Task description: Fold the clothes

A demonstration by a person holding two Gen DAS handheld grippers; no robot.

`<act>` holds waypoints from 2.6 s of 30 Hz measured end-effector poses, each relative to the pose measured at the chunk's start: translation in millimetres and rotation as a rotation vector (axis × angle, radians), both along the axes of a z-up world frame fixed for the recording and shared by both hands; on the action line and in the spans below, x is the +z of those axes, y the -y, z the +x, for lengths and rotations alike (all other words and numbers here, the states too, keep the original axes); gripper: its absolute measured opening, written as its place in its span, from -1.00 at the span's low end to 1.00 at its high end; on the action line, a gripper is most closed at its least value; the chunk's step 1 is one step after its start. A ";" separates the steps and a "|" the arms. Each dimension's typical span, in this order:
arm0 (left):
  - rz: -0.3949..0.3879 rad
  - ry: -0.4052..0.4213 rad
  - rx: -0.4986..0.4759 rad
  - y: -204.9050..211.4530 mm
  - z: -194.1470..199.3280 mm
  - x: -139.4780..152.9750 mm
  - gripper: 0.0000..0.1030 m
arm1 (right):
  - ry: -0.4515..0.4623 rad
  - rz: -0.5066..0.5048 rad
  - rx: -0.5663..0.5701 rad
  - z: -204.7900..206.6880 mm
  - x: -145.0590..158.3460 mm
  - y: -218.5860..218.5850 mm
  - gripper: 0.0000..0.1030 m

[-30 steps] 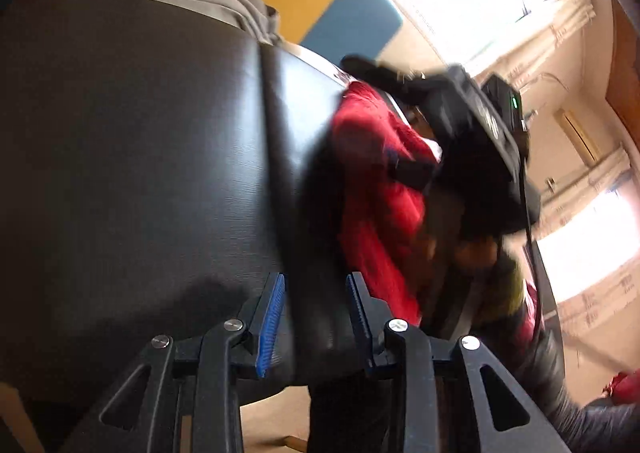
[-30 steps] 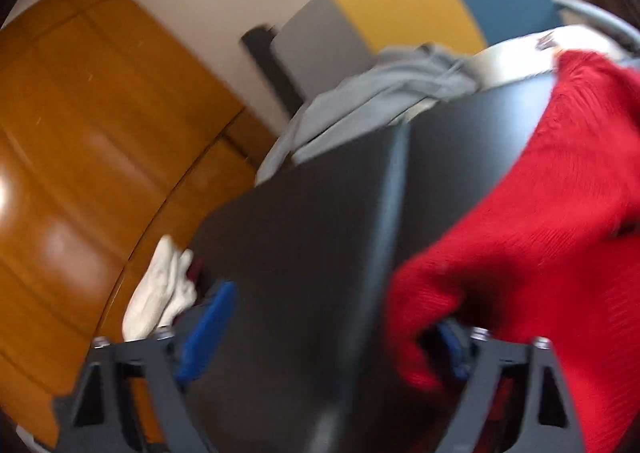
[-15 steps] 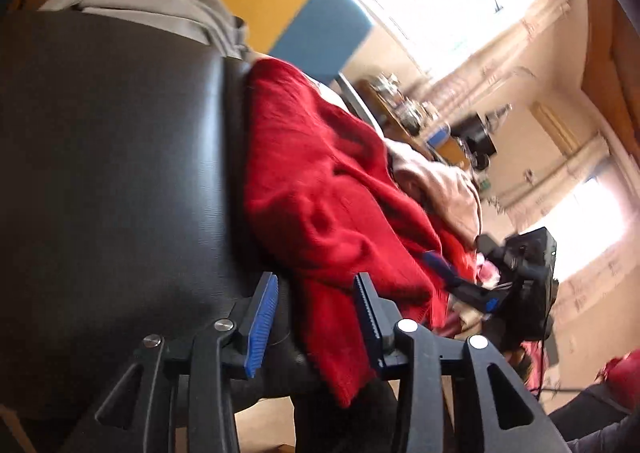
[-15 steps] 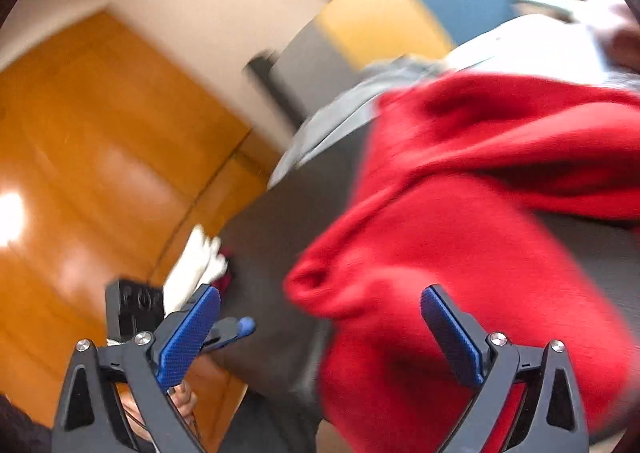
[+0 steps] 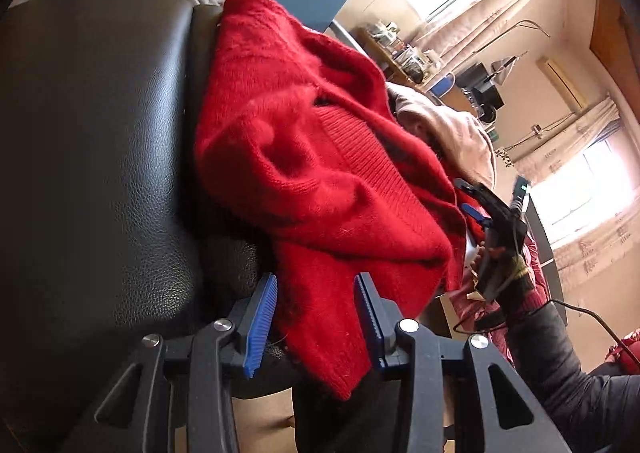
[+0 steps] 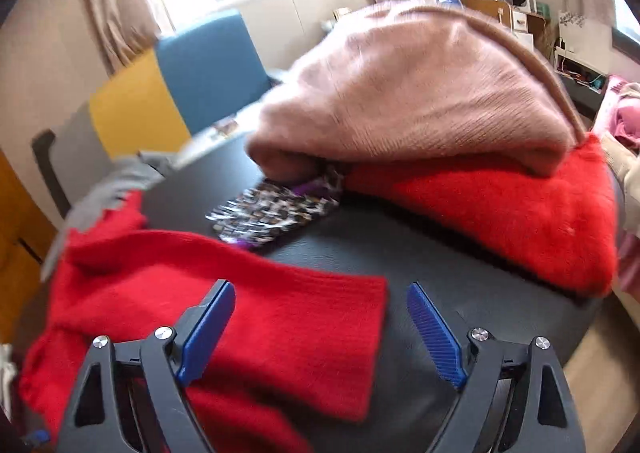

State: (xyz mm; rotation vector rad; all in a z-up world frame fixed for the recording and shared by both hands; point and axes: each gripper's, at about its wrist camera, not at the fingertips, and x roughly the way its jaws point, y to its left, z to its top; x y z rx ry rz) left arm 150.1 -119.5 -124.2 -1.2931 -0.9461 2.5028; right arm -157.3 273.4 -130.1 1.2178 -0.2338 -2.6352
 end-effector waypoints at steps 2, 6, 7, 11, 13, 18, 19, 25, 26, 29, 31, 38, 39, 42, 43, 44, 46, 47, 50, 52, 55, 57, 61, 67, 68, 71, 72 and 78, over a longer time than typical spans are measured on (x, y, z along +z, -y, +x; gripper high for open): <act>0.005 0.014 0.003 2.6 0.4 -3.3 -0.21 | 0.058 0.062 0.000 -10.1 -15.7 4.8 0.74; 0.017 0.025 0.006 6.8 1.0 -7.8 -0.21 | 0.029 0.225 0.064 -9.5 -27.3 25.4 0.68; 0.020 0.024 0.006 7.8 2.0 -8.2 -0.21 | 0.034 0.221 0.068 -10.3 -25.2 24.9 0.60; 0.034 0.007 0.016 13.2 9.3 -5.2 -0.21 | 0.043 0.092 0.115 -3.7 -1.7 32.9 -0.76; 0.043 -0.007 0.031 19.4 14.4 -2.2 -0.21 | 0.029 -0.027 0.169 8.1 17.6 47.6 -0.76; 0.062 -0.040 0.103 41.5 36.2 3.0 -0.19 | -0.008 -0.325 0.300 37.6 65.7 84.4 -0.75; 0.067 -0.043 0.123 46.7 40.8 3.3 -0.19 | -0.016 -0.385 0.326 43.5 75.4 91.7 -0.74; 0.094 -0.028 0.247 75.7 64.0 6.0 0.03 | 0.037 -0.420 0.604 120.5 66.4 199.0 -0.74; 0.098 -0.022 0.279 83.4 70.3 6.5 0.04 | 0.047 -0.422 0.652 133.8 64.2 217.5 -0.74; 0.132 -0.009 0.343 102.5 83.4 6.6 0.12 | 0.077 -0.428 0.795 173.5 57.8 273.0 -0.73; 0.156 -0.021 0.374 111.5 89.5 7.3 0.16 | 0.097 -0.431 0.890 200.1 53.5 310.0 -0.56; 0.192 -0.031 0.391 123.6 81.8 5.0 0.27 | 0.126 -0.451 1.042 239.4 48.7 342.4 0.51; 0.188 -0.034 0.388 123.1 78.1 5.3 0.28 | 0.111 -0.463 1.013 232.9 50.7 324.6 0.53; 0.086 -0.053 0.380 119.2 66.2 14.3 0.30 | 0.063 -0.488 0.886 205.8 56.4 272.4 0.75; 0.023 -0.087 0.353 114.8 58.0 22.6 0.32 | 0.047 -0.482 0.826 196.8 58.4 253.3 0.82; -0.032 -0.116 0.324 110.2 49.9 29.7 0.33 | 0.038 -0.477 0.764 187.1 58.8 233.3 0.84; -0.096 -0.147 0.251 100.1 35.1 36.7 0.45 | 0.036 -0.475 0.643 168.2 58.6 194.0 0.85; -0.125 -0.155 0.212 94.6 27.0 38.9 0.49 | 0.039 -0.480 0.583 158.9 57.8 175.8 0.86; -0.182 -0.106 0.091 73.3 -0.8 29.6 0.55 | 0.043 -0.483 0.424 136.9 51.5 139.1 0.89; -0.220 -0.066 0.029 59.2 -16.0 19.2 0.55 | 0.047 -0.481 0.367 126.5 47.2 130.2 0.93; -0.270 -0.020 0.007 47.6 -26.9 1.0 -0.05 | 0.037 -0.469 0.334 112.1 46.9 131.2 0.94; -0.221 -0.049 0.052 55.0 -21.9 -0.6 -0.48 | 0.028 -0.474 0.338 104.2 48.4 140.3 0.96; -0.138 -0.036 0.249 107.7 5.5 -0.5 -0.81 | 0.053 -0.503 0.369 76.8 43.5 163.7 1.00; -0.183 0.033 0.537 203.4 67.1 7.2 -0.83 | 0.133 -0.457 0.366 36.6 11.2 197.5 1.00; -0.208 0.062 0.584 220.5 78.8 7.7 -0.83 | 0.142 -0.462 0.361 32.8 5.2 197.7 1.00; -0.282 0.138 0.738 260.8 108.4 9.6 -0.83 | 0.135 -0.513 0.356 26.3 -2.4 191.8 1.00; -0.294 0.166 0.807 274.4 118.0 11.2 -0.77 | 0.129 -0.521 0.357 26.2 -2.7 190.8 1.00; -0.229 0.043 0.859 268.6 131.5 34.3 0.01 | 0.097 -0.538 0.365 30.4 -4.1 188.9 1.00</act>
